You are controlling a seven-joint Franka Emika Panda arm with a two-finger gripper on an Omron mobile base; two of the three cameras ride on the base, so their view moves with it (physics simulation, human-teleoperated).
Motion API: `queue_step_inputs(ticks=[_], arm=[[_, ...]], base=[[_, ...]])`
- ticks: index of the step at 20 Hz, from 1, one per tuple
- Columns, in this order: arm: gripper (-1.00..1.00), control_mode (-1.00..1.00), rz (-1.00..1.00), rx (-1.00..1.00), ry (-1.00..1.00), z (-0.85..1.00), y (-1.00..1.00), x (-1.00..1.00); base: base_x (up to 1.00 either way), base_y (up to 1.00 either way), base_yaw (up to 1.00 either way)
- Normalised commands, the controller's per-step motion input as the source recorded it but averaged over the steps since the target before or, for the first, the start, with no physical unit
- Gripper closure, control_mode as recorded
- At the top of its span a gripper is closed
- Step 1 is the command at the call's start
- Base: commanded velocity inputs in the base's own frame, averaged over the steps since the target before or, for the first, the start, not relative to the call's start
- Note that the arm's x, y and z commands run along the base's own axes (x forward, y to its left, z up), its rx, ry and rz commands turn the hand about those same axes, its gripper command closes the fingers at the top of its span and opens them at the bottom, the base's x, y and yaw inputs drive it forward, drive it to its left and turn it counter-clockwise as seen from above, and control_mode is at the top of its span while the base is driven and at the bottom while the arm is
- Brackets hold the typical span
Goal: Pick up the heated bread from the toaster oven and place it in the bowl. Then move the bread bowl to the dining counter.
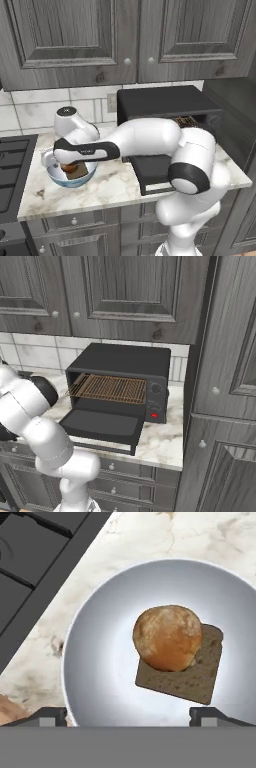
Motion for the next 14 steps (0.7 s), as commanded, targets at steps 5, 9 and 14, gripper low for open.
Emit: queue_step_inputs(ticks=[5,9,14], arm=[[-1.0,-1.0,0.12,0.0,0.02,0.0,-0.14,-0.74],[-1.0,-1.0,0.24,-0.12,-0.01,-0.39,-0.04,-0.02],[-1.0,-1.0,0.25,-0.1,-0.01,-0.3,-0.09,0.13]], base=[[0.0,0.0,0.0],[0.0,0.0,0.0],[0.0,0.0,0.0]])
